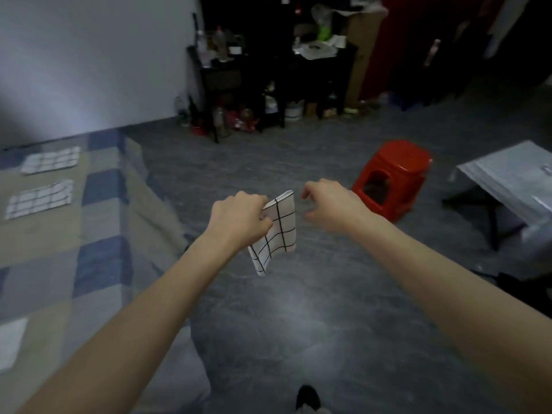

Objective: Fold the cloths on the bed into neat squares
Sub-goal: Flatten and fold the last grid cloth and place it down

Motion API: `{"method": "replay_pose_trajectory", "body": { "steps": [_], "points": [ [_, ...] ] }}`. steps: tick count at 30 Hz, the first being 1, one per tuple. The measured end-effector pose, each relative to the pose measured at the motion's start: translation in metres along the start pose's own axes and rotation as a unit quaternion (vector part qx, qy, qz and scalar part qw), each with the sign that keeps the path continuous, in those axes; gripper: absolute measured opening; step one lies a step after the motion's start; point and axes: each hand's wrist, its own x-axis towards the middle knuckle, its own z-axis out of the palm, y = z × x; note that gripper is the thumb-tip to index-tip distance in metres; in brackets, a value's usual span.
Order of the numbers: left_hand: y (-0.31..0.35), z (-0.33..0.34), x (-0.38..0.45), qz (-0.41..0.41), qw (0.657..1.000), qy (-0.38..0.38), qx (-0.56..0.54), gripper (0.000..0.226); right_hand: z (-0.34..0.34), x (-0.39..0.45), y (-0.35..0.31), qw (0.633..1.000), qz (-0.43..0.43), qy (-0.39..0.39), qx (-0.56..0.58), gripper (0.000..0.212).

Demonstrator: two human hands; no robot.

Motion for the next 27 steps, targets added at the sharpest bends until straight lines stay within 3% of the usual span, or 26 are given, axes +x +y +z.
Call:
{"method": "replay_pose_trajectory", "body": {
  "steps": [8,21,27],
  "points": [
    [-0.059,-0.013,0.023,-0.158,0.986,0.040,0.025,0.017,-0.011,0.096,-0.036,0.987,-0.152,-0.045,-0.029,0.037],
    [-0.190,-0.032,0.018,-0.389,0.918,0.075,0.021,0.013,0.011,0.196,-0.215,0.922,-0.380,-0.075,0.007,0.031],
    [-0.256,-0.019,0.047,-0.431,0.900,0.064,-0.006,0.030,0.024,0.257,-0.275,0.898,-0.434,-0.064,-0.003,0.055]
  ]
}}
